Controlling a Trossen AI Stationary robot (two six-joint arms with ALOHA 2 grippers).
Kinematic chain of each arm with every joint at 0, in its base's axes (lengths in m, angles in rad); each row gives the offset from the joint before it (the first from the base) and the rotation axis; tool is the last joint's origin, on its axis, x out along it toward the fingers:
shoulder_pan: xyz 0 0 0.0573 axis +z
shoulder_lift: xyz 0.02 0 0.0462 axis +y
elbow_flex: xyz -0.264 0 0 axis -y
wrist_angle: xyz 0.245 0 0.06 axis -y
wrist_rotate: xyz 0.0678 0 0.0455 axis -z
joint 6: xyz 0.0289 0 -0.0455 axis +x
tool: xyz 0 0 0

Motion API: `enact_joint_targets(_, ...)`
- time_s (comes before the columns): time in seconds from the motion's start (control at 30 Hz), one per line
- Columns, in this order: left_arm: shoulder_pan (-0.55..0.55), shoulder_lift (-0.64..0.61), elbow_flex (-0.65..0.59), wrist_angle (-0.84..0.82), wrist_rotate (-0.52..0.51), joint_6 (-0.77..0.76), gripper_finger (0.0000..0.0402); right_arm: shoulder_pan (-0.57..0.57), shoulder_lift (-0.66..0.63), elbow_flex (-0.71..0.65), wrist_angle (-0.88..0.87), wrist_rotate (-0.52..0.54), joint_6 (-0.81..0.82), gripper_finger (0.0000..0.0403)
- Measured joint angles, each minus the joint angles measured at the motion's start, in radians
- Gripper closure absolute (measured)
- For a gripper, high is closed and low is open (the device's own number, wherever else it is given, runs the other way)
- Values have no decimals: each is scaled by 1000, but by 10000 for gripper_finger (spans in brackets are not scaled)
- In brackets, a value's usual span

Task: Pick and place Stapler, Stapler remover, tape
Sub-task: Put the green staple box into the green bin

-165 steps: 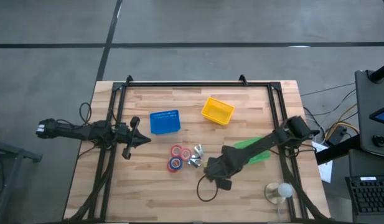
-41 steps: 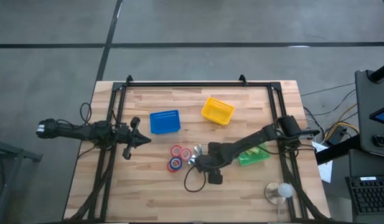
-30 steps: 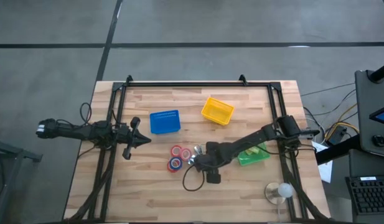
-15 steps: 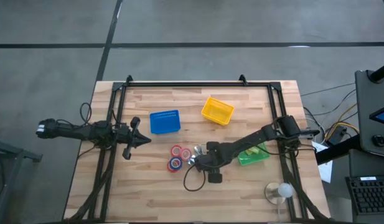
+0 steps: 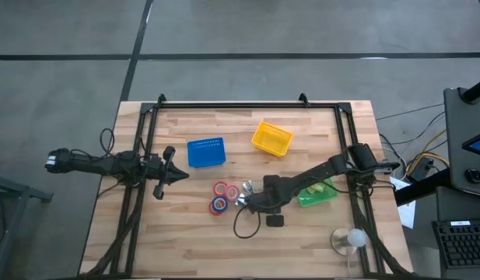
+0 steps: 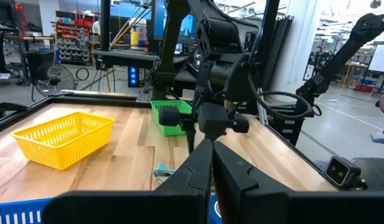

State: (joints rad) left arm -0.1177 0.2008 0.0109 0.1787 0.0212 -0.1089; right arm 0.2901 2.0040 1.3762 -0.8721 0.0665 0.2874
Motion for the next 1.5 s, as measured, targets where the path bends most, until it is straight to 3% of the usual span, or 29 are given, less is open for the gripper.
enact_joint_targets(0.43,0,0,0,0,0,0,385,9,-202,-1,-119,-14,129,290)
enact_joint_targets(0.67,0,0,0,-1,0,0,385,43,-300,-19,-336,94,329,288)
enact_joint_targets(0.83,0,0,0,-1,0,0,385,65,-372,-79,-390,118,461,291)
enact_joint_targets(1.2,0,0,0,0,0,0,385,65,-493,-309,-307,115,601,284)
enact_joint_targets(1.5,0,0,0,0,0,0,385,63,-497,-435,-210,63,650,286)
